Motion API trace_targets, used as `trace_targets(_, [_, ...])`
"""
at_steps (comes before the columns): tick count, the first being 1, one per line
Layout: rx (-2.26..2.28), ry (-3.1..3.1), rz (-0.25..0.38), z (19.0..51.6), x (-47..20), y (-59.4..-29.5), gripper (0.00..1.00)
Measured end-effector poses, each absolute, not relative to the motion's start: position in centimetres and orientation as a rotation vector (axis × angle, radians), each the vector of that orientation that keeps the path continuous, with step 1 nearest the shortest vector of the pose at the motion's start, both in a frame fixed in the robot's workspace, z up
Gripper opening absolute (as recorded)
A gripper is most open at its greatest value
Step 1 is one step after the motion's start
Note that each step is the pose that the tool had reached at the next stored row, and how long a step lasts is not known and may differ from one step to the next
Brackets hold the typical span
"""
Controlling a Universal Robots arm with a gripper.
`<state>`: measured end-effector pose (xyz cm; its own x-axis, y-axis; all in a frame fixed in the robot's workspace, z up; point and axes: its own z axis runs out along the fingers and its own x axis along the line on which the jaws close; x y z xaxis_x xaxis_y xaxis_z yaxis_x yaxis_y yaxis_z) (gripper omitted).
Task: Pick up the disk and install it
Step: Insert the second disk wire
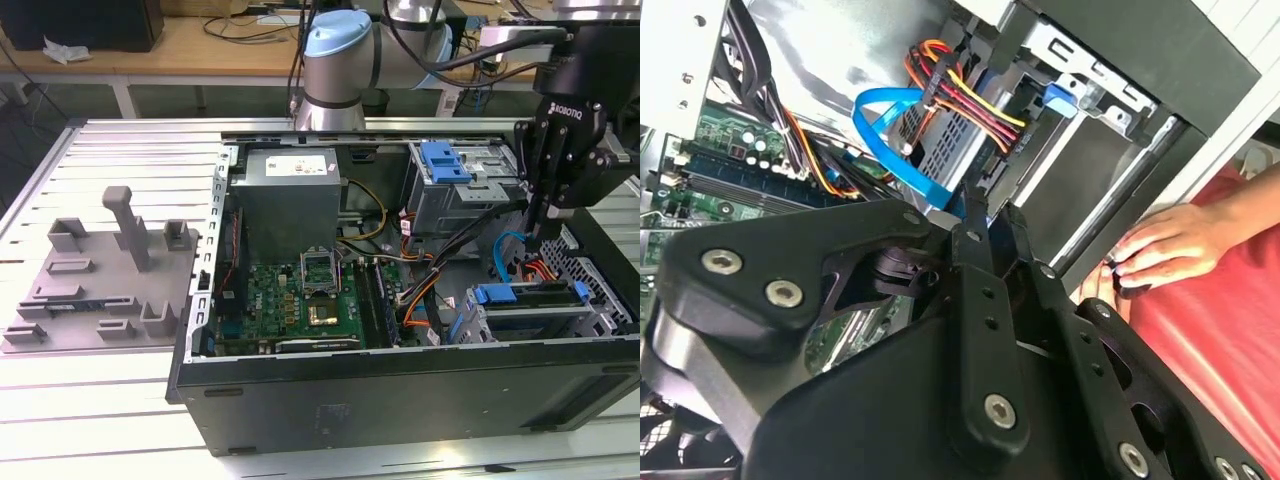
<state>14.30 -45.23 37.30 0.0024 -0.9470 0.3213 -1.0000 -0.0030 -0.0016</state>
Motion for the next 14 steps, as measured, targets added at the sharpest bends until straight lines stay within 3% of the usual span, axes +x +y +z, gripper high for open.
trace_targets(14, [2.059, -2.036, 0.344, 36.52, 13.78, -45.48, 0.24])
